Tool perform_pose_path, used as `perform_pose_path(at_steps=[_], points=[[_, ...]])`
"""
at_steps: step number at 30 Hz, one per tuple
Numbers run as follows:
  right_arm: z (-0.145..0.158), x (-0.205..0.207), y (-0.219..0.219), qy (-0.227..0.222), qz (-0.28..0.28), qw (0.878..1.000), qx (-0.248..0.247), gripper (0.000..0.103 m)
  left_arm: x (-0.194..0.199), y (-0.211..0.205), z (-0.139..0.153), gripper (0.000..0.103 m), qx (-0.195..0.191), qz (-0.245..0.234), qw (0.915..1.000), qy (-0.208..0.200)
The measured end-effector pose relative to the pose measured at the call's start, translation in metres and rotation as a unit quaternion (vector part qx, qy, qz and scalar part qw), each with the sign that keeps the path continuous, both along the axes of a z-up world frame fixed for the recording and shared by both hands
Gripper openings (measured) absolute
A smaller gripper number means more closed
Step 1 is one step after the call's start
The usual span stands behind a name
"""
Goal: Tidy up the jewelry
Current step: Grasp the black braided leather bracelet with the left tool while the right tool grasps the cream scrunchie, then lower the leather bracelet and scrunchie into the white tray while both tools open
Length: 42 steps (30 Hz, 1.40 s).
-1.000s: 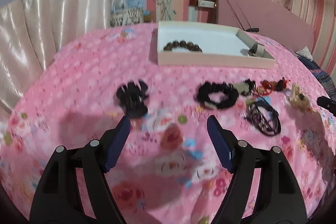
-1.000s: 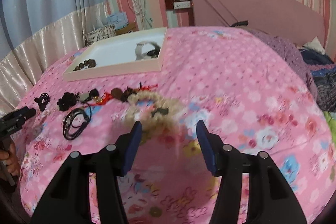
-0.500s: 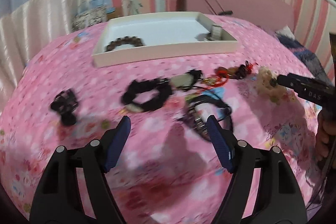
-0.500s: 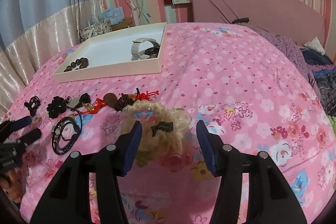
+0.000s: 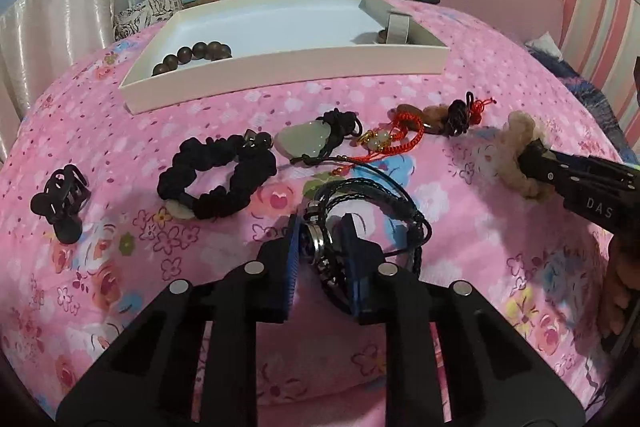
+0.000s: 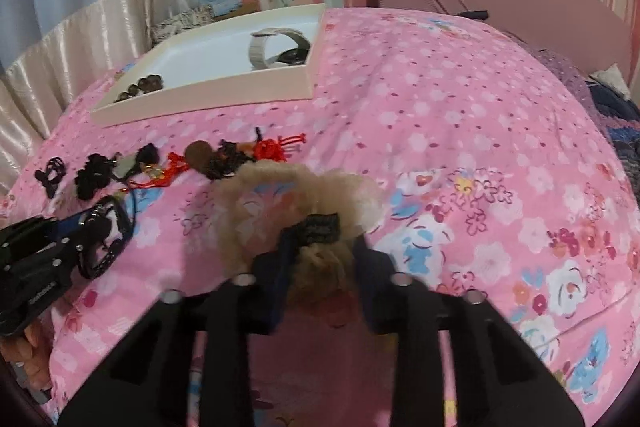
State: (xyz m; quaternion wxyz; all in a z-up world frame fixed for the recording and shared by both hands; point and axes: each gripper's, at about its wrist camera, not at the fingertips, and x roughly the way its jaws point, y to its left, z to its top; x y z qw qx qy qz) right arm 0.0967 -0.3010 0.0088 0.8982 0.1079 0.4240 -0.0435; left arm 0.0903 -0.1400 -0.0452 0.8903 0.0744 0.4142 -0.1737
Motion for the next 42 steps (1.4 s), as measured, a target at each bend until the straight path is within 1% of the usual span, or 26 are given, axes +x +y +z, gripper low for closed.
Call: perform_pose_path(at_steps=[5,7,10,15,17,20,22,26,30,33,36,38,42], points=[[0.002,-0.005,-0.005,-0.013,-0.007,1.0,0.02,0.022,-0.002,0.007,0.003,0.018,-0.014,0.003,0.9999,-0.006],[0.003,-0.007,-0.007,-0.019,-0.011,1.0,0.021,0.022,-0.007,0.008,0.007,0.018,-0.022,-0.001,0.9996,-0.018],[0.008,-0.012,-0.007,-0.038,-0.01,0.999,0.024,0.022,-0.018,0.01,0.018,0.018,-0.02,-0.011,0.9989,-0.042],[0.021,-0.019,-0.005,-0.06,-0.013,0.998,0.03,0.022,-0.029,0.021,0.049,0.018,-0.03,-0.018,0.9961,-0.081],[0.032,-0.021,-0.001,-0.071,-0.008,0.997,0.025,0.022,-0.025,0.025,0.063,0.018,-0.035,-0.017,0.9947,-0.095],[0.051,-0.021,0.003,-0.088,-0.005,0.996,0.018,0.022,-0.018,0.029,0.08,0.018,-0.03,-0.011,0.9923,-0.12],[0.066,-0.018,0.005,-0.101,-0.002,0.995,0.017,0.022,-0.007,0.034,0.091,0.018,-0.028,-0.003,0.9907,-0.133],[0.095,-0.006,0.01,-0.126,0.007,0.992,-0.001,0.022,0.022,0.047,0.111,0.018,-0.04,0.024,0.9882,-0.146],[0.117,0.014,0.014,-0.146,0.013,0.989,-0.009,0.022,0.053,0.056,0.125,0.018,-0.053,0.039,0.9869,-0.147],[0.131,0.041,0.02,-0.159,0.021,0.987,-0.004,0.022,0.072,0.057,0.131,0.018,-0.065,0.043,0.9865,-0.144],[0.132,0.069,0.028,-0.162,0.029,0.986,0.009,0.022,0.095,0.051,0.127,0.018,-0.071,0.046,0.9867,-0.139],[0.127,0.088,0.034,-0.158,0.03,0.987,0.014,0.022,0.111,0.048,0.119,0.018,-0.075,0.049,0.9873,-0.131],[0.114,0.118,0.037,-0.142,0.031,0.989,0.023,0.022,0.137,0.045,0.101,0.017,-0.068,0.051,0.9892,-0.12]])
